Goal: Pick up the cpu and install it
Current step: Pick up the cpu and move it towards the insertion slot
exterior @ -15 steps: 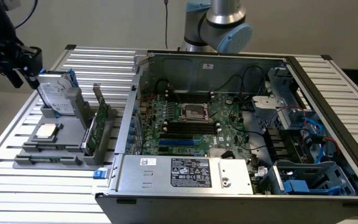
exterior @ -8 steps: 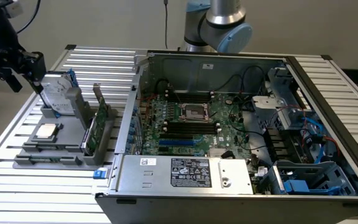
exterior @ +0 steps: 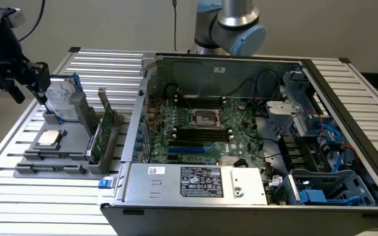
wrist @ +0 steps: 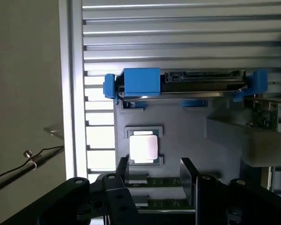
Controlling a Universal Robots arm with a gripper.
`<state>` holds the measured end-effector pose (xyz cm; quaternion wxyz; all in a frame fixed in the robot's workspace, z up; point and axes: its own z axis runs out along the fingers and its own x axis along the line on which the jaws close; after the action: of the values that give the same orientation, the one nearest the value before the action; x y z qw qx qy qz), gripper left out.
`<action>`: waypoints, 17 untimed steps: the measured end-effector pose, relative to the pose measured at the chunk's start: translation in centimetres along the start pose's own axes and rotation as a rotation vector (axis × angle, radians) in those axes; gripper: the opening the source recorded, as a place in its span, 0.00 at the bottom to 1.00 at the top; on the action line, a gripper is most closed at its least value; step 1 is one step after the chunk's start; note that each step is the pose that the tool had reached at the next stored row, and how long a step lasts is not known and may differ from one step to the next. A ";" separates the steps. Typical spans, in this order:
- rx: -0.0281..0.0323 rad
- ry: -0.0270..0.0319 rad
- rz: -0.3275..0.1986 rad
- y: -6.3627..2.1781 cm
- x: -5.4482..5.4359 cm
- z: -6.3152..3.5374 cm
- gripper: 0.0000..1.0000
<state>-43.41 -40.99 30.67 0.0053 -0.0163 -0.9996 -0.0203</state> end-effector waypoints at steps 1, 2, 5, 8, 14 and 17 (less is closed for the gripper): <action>0.0001 0.0002 -0.002 -0.12 0.0 0.17 0.56; 0.0001 0.0002 -0.003 -0.24 0.0 0.35 0.56; 0.0000 0.0003 -0.009 -0.75 0.0 0.89 0.56; 0.0002 0.0009 -0.017 -1.25 -0.1 1.40 0.56; 0.0003 0.0017 -0.043 -1.75 -0.1 2.48 0.56; 0.0005 0.0024 -0.058 -1.89 -0.1 3.03 0.56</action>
<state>-43.42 -42.76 27.57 0.0059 0.0126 -0.9997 -0.0202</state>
